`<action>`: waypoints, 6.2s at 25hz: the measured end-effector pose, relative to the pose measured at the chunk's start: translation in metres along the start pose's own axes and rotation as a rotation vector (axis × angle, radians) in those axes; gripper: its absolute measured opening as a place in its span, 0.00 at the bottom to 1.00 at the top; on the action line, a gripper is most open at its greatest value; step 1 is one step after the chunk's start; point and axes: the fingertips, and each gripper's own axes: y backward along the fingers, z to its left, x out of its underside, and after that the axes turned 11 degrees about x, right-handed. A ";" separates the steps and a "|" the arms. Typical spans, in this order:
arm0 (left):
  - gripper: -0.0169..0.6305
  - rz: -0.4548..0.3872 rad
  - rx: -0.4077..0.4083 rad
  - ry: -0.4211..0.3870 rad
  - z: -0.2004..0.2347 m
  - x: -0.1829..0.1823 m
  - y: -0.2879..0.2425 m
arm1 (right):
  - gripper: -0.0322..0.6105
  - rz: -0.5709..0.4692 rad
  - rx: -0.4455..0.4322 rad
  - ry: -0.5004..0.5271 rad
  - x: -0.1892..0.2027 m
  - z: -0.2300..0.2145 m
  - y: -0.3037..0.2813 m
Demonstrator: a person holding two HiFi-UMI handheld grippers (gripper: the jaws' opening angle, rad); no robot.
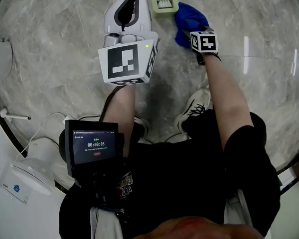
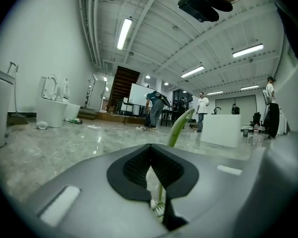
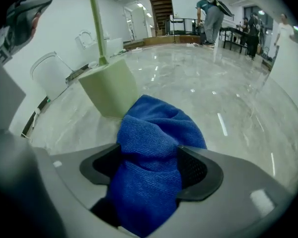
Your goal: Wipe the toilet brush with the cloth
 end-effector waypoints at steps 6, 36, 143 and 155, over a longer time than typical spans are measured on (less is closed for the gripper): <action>0.04 0.041 -0.001 -0.010 0.005 0.012 -0.001 | 0.37 0.031 -0.101 -0.018 -0.003 0.020 0.006; 0.04 -0.042 0.081 -0.076 -0.012 -0.063 -0.029 | 0.19 -0.419 -0.276 0.090 -0.171 0.094 0.127; 0.05 -0.018 -0.048 0.028 0.028 -0.025 0.023 | 0.19 -0.451 -0.837 -0.032 -0.288 0.080 0.200; 0.05 -0.048 0.003 0.030 0.010 -0.038 0.017 | 0.19 -0.724 -0.968 0.084 -0.316 0.093 0.377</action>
